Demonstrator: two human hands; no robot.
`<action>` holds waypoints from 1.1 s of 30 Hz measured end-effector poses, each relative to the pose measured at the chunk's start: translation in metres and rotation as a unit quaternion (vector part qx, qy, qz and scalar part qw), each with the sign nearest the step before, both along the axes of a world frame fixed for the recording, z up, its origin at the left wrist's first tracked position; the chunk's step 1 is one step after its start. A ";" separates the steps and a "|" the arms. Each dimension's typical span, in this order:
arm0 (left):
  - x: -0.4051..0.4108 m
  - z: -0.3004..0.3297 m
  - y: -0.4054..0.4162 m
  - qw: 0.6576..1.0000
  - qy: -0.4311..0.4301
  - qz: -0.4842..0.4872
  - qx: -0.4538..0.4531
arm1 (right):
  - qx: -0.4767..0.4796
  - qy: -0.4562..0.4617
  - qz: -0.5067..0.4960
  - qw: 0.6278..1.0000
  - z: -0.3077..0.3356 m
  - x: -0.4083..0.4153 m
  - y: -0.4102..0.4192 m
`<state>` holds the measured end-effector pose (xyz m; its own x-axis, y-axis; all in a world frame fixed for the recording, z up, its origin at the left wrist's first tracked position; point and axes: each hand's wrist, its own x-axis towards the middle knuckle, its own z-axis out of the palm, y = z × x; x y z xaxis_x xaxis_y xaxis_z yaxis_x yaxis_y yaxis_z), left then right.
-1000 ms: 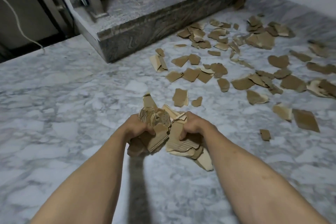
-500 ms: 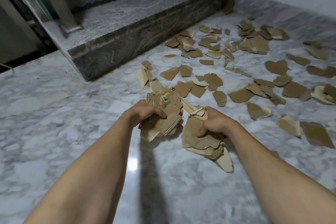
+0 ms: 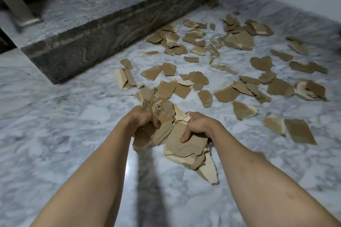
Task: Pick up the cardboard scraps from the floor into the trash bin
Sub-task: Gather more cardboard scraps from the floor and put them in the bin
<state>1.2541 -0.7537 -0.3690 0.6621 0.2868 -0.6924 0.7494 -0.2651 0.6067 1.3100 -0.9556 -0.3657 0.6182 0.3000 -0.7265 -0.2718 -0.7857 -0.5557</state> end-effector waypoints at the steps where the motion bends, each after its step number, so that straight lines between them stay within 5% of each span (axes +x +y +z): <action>1: -0.002 0.000 0.000 1.000 0.006 0.007 -0.009 | 0.004 -0.001 -0.008 1.000 0.000 -0.002 0.000; 8: -0.001 0.004 -0.011 0.997 -0.018 0.005 -0.075 | 0.078 0.006 -0.142 0.987 0.012 -0.018 -0.049; 16: 0.054 0.021 -0.096 0.992 -0.033 -0.054 -0.108 | 0.084 -0.032 -0.445 0.891 0.067 0.024 -0.271; 25: 0.075 0.087 -0.260 0.997 -0.032 -0.026 -0.063 | 0.074 -0.008 -0.445 0.893 0.103 0.038 -0.365; 31: 0.102 0.065 -0.289 0.999 -0.014 -0.043 -0.001 | 0.045 -0.010 -0.414 0.909 -0.002 0.086 -0.379; 33: 0.115 0.044 -0.292 0.998 -0.013 -0.066 -0.015 | 0.018 -0.009 -0.408 0.913 0.016 0.080 -0.361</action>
